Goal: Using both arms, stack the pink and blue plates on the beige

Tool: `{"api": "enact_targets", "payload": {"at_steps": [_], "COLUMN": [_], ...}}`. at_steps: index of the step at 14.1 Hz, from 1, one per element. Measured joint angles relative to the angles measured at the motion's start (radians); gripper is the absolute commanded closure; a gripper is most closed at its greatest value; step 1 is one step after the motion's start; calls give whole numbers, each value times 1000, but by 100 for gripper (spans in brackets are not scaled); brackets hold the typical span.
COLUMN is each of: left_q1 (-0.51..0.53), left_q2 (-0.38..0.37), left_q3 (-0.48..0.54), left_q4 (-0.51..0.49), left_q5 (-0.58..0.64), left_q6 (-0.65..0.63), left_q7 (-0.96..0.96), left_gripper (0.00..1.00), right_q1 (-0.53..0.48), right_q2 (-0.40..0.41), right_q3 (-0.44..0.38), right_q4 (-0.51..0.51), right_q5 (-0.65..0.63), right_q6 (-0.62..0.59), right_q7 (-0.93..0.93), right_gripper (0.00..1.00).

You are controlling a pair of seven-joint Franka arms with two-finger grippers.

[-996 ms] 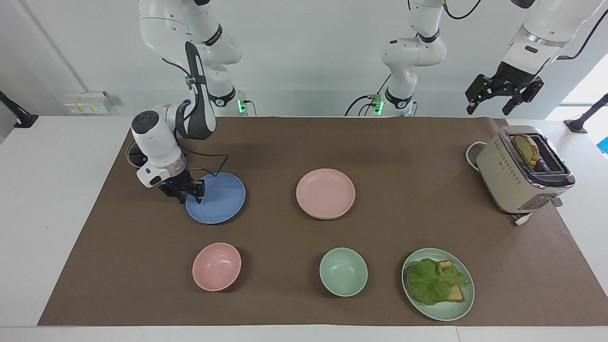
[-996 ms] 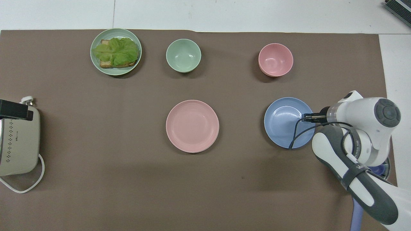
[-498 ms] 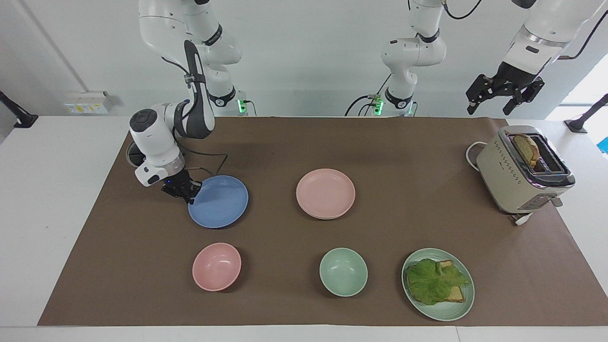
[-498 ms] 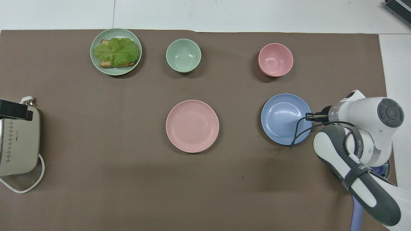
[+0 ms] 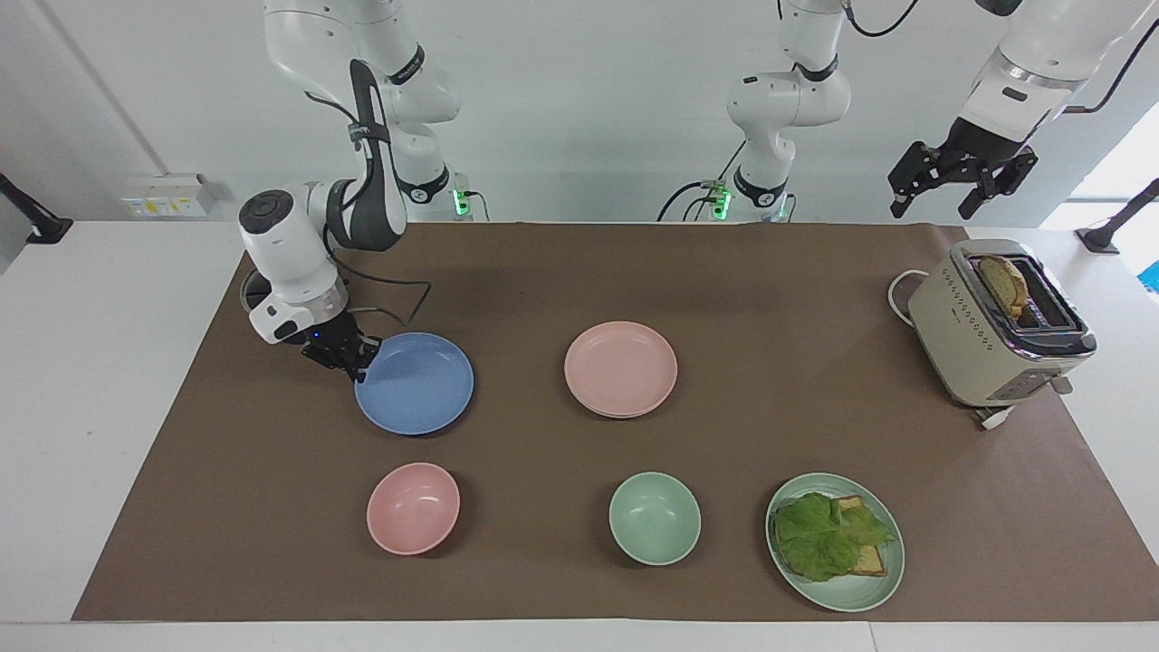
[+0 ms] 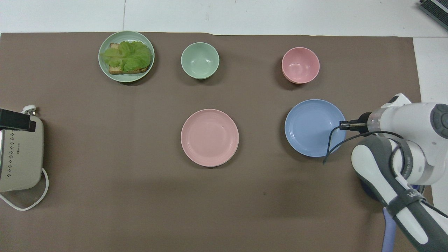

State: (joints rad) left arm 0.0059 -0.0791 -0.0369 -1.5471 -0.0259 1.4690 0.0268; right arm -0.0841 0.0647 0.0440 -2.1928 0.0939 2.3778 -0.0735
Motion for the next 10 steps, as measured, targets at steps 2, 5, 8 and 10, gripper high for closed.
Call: {"api": "enact_targets", "payload": {"at_steps": [2,5,8,10], "left_q1": [0,0,0,0], "left_q2": [0,0,0,0], "left_q3": [0,0,0,0], "left_q4": [0,0,0,0], "left_q5": [0,0,0,0], "left_q6": [0,0,-1,-1], "left_q7": [0,0,0,0], "left_gripper": [0,0,0,0], "right_q1": [13,71,167,233], "right_q2": [-30,-42,-38,-34], "right_q3": [6,10,12,14], "right_q4": [21,47,64,83], "right_q5": [56,100,100,100], "right_q6": [-49,-70,-66,-60], "right_q7": [0,30,171,265], "right_gripper": [100,100,100,100]}}
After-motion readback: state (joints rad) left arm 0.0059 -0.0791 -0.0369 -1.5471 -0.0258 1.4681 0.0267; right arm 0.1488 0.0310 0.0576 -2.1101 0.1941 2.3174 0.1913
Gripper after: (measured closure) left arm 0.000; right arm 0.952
